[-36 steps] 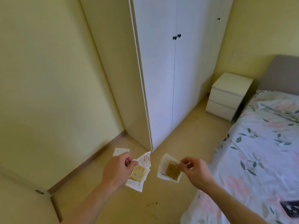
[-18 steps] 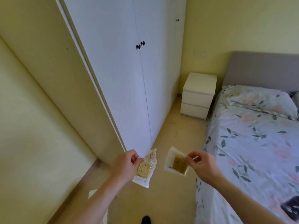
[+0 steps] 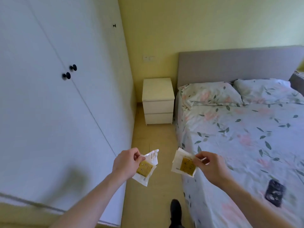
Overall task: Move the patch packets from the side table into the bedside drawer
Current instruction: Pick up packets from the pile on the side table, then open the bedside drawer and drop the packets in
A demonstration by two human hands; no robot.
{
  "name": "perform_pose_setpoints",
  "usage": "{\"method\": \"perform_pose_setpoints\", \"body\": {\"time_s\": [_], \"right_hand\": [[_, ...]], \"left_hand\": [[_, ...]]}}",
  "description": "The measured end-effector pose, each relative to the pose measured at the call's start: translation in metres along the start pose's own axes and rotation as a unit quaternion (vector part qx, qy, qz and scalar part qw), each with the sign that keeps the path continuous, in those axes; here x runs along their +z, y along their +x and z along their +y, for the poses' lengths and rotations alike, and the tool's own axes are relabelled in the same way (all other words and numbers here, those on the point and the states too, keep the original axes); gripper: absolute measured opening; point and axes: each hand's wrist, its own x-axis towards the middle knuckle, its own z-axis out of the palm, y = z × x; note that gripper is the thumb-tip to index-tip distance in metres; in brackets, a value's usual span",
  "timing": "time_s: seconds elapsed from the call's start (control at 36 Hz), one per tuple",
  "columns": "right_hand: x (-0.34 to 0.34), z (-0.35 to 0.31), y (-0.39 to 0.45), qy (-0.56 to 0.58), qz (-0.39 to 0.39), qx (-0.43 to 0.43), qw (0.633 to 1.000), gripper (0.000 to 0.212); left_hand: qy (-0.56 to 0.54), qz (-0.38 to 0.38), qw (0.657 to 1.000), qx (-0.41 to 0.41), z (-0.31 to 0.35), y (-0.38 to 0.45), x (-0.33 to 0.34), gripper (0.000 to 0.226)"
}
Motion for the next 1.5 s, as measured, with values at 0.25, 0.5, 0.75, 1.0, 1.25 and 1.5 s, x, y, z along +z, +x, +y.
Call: {"method": "perform_pose_setpoints", "body": {"time_s": [0.25, 0.5, 0.75, 1.0, 1.25, 1.5], "right_hand": [[-0.015, -0.004, 0.161, -0.016, 0.002, 0.012, 1.0, 0.009], [-0.038, -0.022, 0.339, 0.001, -0.022, 0.021, 1.0, 0.012], [-0.022, -0.044, 0.484, -0.003, -0.052, 0.047, 0.998, 0.009], [0.034, -0.055, 0.645, 0.003, -0.057, 0.126, 0.99, 0.01], [0.099, -0.043, 0.774, -0.002, -0.05, 0.22, 0.974, 0.008], [0.157, 0.03, 0.901, -0.044, -0.089, 0.235, 0.967, 0.012]], "left_hand": [[0.009, -0.013, 1.0, 0.019, 0.037, 0.175, 0.003, 0.029], [0.004, 0.003, 1.0, -0.015, 0.06, 0.326, -0.005, 0.027], [-0.029, -0.024, 0.998, -0.043, 0.035, 0.469, 0.001, 0.023], [-0.048, -0.075, 0.995, -0.042, -0.006, 0.655, 0.024, 0.028], [-0.021, -0.18, 0.982, -0.045, -0.053, 0.82, 0.063, 0.022], [0.002, -0.226, 0.973, -0.042, -0.102, 0.933, 0.149, 0.021]]}}
